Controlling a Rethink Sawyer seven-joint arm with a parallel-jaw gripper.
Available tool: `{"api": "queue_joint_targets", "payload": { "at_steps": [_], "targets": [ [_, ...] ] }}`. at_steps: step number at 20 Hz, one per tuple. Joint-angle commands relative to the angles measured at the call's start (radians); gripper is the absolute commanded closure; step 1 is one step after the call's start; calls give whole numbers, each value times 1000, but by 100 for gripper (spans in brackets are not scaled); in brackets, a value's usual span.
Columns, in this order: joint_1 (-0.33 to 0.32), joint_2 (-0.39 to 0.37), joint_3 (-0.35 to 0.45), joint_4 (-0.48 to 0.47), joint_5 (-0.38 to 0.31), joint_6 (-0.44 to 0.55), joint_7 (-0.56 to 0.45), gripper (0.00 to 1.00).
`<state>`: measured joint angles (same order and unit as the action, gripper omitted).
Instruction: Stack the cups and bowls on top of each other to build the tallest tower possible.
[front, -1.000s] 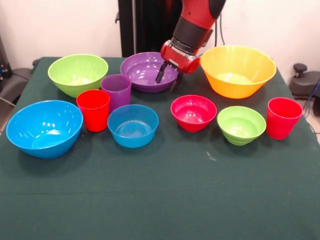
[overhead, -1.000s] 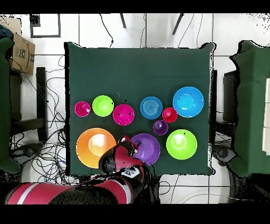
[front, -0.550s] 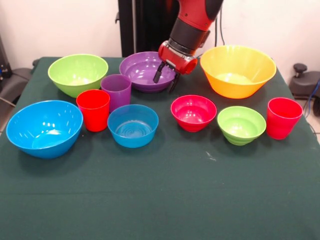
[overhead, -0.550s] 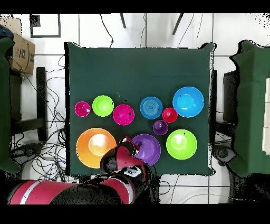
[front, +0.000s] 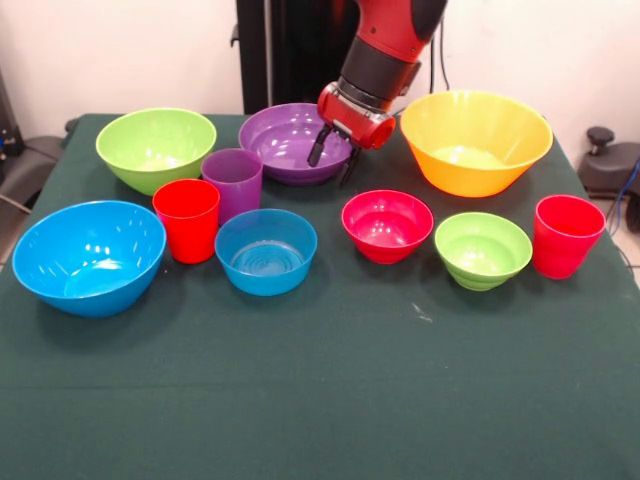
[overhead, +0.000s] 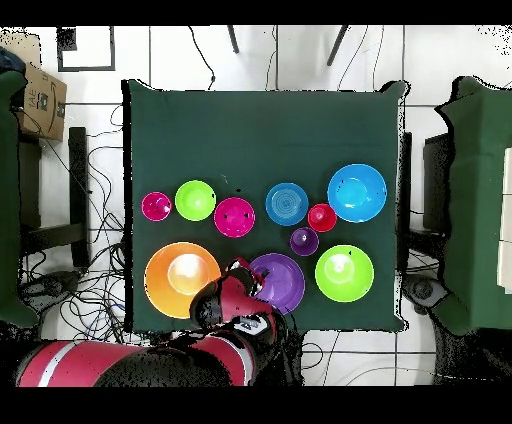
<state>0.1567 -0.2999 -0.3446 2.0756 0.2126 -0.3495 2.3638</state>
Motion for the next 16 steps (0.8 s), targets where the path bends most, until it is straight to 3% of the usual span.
{"api": "queue_joint_targets", "payload": {
  "at_steps": [1,16],
  "targets": [
    [-13,29,142,-17,15,-20,189,0],
    [-9,9,140,-14,18,20,174,0]
  ]
}}
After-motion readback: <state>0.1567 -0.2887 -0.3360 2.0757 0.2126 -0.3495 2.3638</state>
